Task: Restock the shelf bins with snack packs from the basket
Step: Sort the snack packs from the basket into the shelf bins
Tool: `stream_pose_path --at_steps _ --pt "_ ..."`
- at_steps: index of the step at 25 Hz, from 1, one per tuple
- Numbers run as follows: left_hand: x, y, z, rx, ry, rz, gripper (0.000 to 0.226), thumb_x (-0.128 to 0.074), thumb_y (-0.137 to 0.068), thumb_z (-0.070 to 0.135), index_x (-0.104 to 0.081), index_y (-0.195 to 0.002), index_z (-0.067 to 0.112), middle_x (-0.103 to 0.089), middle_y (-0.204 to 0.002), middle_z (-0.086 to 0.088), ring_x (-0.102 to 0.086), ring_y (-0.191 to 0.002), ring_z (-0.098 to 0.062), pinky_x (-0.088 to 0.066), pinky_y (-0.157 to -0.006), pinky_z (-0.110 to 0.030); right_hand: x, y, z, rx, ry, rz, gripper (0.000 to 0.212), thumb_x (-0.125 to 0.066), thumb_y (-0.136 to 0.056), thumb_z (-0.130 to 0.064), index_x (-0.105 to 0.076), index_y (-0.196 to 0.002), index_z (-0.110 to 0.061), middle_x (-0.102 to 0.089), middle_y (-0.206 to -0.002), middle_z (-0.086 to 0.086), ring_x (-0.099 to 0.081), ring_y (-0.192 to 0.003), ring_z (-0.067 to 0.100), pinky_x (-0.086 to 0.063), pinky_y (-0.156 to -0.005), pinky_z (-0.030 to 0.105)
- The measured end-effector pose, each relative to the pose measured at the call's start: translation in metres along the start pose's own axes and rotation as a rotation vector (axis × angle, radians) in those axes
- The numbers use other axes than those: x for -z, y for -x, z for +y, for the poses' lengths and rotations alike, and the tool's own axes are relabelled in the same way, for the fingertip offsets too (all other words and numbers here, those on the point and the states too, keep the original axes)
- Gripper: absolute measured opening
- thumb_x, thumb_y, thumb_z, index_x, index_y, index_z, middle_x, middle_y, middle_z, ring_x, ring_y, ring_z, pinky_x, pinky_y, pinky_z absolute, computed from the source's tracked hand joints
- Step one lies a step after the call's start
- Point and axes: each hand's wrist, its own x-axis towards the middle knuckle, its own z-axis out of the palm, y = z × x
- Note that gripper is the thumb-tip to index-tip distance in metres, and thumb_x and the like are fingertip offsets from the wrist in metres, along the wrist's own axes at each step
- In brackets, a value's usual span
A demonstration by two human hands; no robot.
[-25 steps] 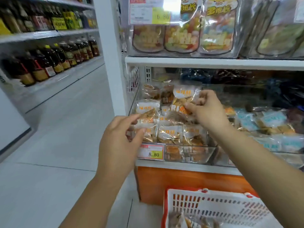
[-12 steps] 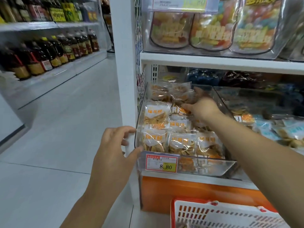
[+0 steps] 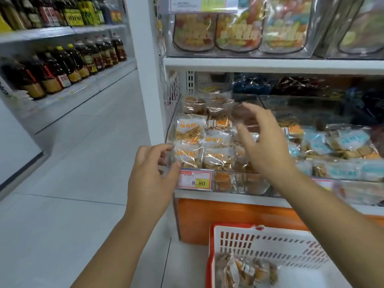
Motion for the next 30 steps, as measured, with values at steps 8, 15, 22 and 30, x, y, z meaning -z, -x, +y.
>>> stream_pose_path --at_steps 8,15,22,30 --pt "-0.108 0.147 0.024 -0.125 -0.122 -0.799 0.029 -0.059 -0.095 0.031 -0.056 -0.124 0.032 -0.042 -0.117 0.018 -0.048 -0.105 0.000 -0.041 -0.078 -0.004 0.024 0.236 0.128 -0.499 0.125 -0.281 0.028 -0.047 -0.100 -0.014 -0.057 -0.126 -0.016 -0.062 -0.113 -0.002 -0.060 -0.092 0.015 -0.041 -0.071 0.011" --pt "-0.182 0.253 -0.023 0.321 -0.194 -1.184 0.032 -0.060 -0.094 0.029 -0.059 -0.125 0.023 -0.053 -0.127 0.001 -0.055 -0.104 -0.011 -0.048 -0.091 -0.026 0.002 0.333 0.205 -1.154 0.054 -1.066 0.053 -0.055 -0.096 -0.018 -0.037 -0.146 -0.016 -0.050 -0.135 0.013 -0.054 -0.098 0.021 -0.045 -0.077 0.024" --pt "-0.194 0.266 -0.057 0.508 -0.222 -1.173 0.033 -0.054 -0.093 0.012 -0.061 -0.123 0.024 -0.059 -0.127 0.002 -0.057 -0.112 -0.015 -0.049 -0.093 -0.030 -0.045 0.351 0.213 -0.793 0.297 -1.268 0.058 -0.053 -0.089 -0.040 -0.038 -0.144 -0.027 -0.037 -0.142 0.010 -0.033 -0.131 0.032 -0.036 -0.108 0.040" --pt "-0.189 0.257 -0.051 0.618 -0.139 -1.109 0.040 -0.057 -0.097 0.020 -0.050 -0.136 0.021 -0.057 -0.129 0.001 -0.054 -0.111 -0.013 -0.042 -0.078 -0.016 -0.031 0.346 0.207 -1.157 -0.165 -1.050 0.040 -0.074 -0.083 -0.026 -0.062 -0.116 -0.008 -0.064 -0.102 0.007 -0.061 -0.078 0.016 -0.052 -0.065 0.023"
